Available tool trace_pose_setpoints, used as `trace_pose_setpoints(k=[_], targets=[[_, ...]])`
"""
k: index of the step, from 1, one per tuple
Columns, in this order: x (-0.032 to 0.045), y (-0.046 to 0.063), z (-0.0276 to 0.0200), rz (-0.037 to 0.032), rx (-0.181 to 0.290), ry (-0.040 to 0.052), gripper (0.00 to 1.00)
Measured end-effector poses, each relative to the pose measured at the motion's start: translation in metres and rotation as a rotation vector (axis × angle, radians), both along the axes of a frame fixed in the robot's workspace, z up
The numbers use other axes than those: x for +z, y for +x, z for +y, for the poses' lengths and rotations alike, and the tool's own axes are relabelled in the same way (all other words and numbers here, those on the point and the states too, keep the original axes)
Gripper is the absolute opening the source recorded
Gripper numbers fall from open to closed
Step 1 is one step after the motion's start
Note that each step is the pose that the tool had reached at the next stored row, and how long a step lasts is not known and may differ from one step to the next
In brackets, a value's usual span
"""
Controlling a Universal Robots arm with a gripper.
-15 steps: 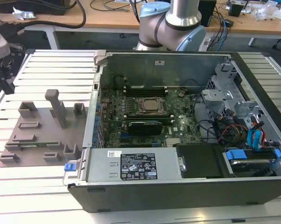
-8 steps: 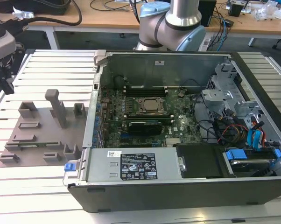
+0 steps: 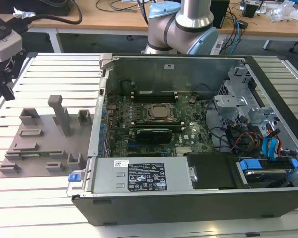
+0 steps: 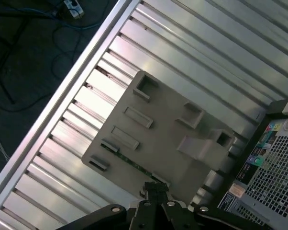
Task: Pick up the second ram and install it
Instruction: 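Pick up the second ram and move it above second insertion slot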
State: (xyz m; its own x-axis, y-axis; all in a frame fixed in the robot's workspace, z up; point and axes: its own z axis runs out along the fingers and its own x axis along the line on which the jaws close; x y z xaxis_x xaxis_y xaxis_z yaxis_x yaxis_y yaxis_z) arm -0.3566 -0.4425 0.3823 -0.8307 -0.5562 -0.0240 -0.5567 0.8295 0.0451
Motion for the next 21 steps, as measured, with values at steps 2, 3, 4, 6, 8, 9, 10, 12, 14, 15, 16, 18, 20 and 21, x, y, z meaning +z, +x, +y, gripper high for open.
trace_pose_setpoints(k=[2, 3, 4, 6, 8, 9, 10, 12, 14, 15, 16, 18, 20, 21], targets=[[0.0000, 0.0000, 0.0000, 0.0000, 0.023, 0.0000, 0.10], [0.0000, 0.0000, 0.0000, -0.0001, 0.041, 0.0000, 0.10], [0.0000, 0.0000, 0.0000, -0.0001, 0.058, 0.0000, 0.10], [0.0000, 0.0000, 0.0000, 0.0000, 0.085, 0.0000, 0.10], [0.0000, 0.0000, 0.0000, 0.0000, 0.120, 0.0000, 0.10], [0.0000, 0.0000, 0.0000, 0.0000, 0.135, 0.0000, 0.10], [0.0000, 0.0000, 0.0000, 0.0000, 0.148, 0.0000, 0.10], [0.0000, 0.0000, 0.0000, 0.0000, 0.170, 0.0000, 0.10], [0.0000, 0.0000, 0.0000, 0.0000, 0.196, 0.0000, 0.10], [0.0000, 0.0000, 0.0000, -0.0001, 0.210, 0.0000, 0.10], [0.0000, 0.0000, 0.0000, 0.0000, 0.223, 0.0000, 0.10], [0.0000, 0.0000, 0.0000, 0.0000, 0.250, 0.0000, 0.10], [0.0000, 0.0000, 0.0000, 0.0000, 0.294, 0.0000, 0.10], [0.0000, 0.0000, 0.0000, 0.0000, 0.313, 0.0000, 0.10]])
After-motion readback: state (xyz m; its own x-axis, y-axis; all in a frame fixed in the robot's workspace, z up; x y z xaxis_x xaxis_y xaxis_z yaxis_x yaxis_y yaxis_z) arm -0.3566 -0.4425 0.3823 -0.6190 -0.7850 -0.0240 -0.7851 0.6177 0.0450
